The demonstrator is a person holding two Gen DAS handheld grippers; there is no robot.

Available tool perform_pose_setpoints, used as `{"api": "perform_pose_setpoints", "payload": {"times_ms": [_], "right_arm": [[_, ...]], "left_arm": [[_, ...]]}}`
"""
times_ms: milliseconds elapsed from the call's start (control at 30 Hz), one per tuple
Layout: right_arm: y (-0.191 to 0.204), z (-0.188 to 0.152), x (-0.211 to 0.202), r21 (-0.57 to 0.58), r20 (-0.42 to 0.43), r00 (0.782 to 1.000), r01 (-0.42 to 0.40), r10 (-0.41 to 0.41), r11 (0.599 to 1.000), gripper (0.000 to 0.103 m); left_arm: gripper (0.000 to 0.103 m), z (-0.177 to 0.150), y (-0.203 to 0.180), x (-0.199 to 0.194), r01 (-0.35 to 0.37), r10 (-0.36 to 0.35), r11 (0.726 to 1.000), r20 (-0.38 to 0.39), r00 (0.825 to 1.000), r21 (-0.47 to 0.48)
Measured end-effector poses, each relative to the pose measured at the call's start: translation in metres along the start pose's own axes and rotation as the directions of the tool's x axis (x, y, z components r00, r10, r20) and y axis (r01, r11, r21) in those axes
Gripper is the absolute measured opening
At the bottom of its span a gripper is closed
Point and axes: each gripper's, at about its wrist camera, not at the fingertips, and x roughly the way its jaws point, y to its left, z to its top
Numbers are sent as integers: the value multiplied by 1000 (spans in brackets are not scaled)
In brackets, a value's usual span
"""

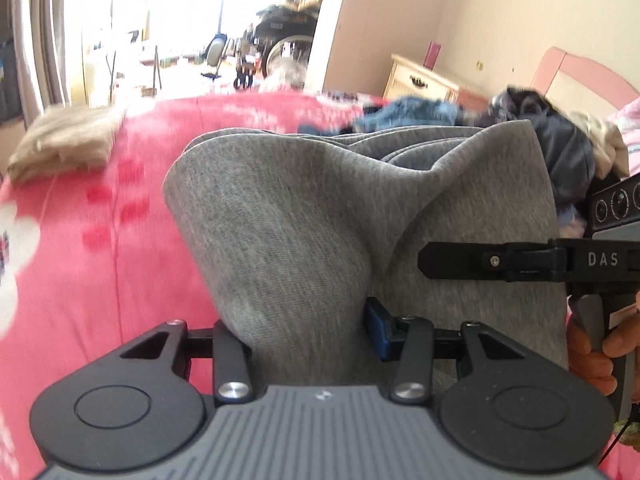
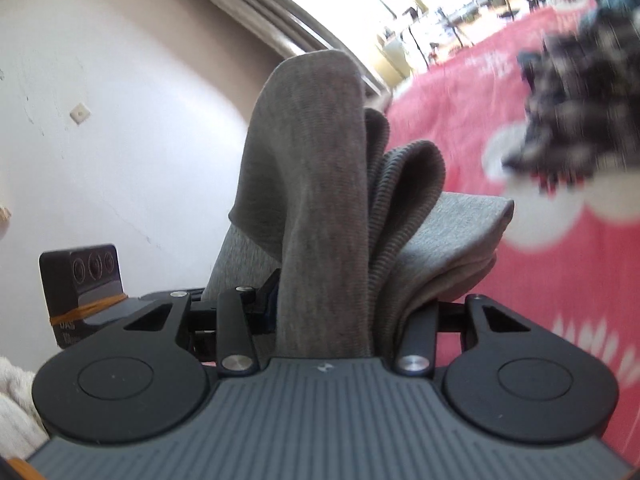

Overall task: Fold clothes
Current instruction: 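Lift the folded grey sweatpants off the bedspread with both grippers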

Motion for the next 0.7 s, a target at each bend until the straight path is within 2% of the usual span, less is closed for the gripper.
{"api": "perform_pose_setpoints", "payload": {"times_ms": [267,567,700], "right_arm": [[37,101,6,-111,108,994,6,6,994,43],[123,220,6,-189,187,979,-44,80,981,43],[159,251,12,-179,176,979,-73,105,981,43]], "left_arm": [[46,86,5,-9,-19,12,999,136,991,46],[46,174,20,-86,-77,75,997,197,978,5],[46,213,27,-121,-103,104,995,222,970,-15]]}}
